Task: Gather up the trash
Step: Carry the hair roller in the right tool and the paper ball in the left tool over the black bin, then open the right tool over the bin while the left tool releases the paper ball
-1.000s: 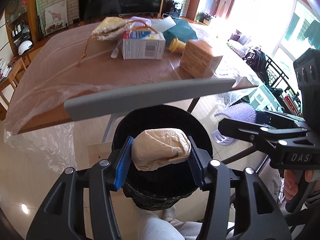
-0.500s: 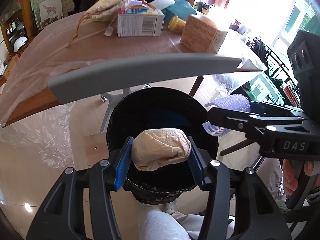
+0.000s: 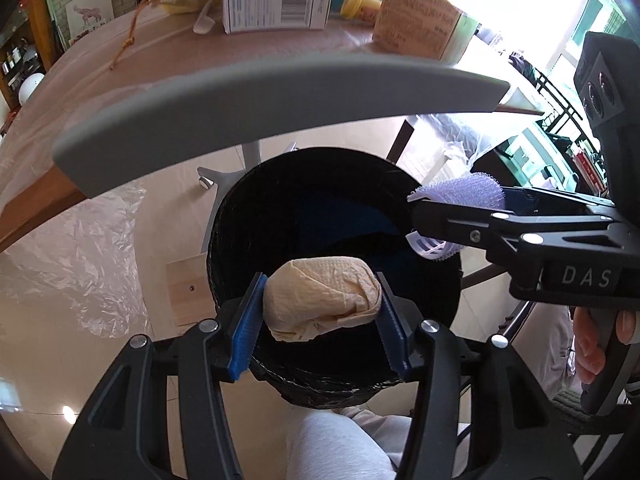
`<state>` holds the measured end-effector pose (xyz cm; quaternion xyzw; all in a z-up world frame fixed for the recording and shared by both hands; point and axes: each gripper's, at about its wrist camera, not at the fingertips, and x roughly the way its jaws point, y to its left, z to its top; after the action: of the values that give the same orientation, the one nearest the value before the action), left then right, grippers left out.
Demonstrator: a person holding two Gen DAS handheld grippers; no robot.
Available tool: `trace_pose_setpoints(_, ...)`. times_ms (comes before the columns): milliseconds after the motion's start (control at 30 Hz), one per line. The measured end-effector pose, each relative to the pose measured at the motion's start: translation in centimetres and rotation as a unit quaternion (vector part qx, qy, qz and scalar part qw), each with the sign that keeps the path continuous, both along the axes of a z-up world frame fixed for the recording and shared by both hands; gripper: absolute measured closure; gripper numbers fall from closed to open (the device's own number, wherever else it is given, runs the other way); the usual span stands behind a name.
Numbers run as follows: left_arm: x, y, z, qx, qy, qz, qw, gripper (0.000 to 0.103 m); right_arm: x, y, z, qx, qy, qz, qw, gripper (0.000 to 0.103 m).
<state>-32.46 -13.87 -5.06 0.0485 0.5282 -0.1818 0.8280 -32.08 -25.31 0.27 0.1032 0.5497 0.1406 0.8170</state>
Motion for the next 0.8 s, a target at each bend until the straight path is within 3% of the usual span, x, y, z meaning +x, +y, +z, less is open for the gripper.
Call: trace_pose_setpoints(800, 1.9, -0.5, -3.9, 0.034, 0.032, -0.028, 0.9985, 0.050, 0.6, 0.9, -3.7, -0.016, 0.038, -0.023, 0.999, 0.036)
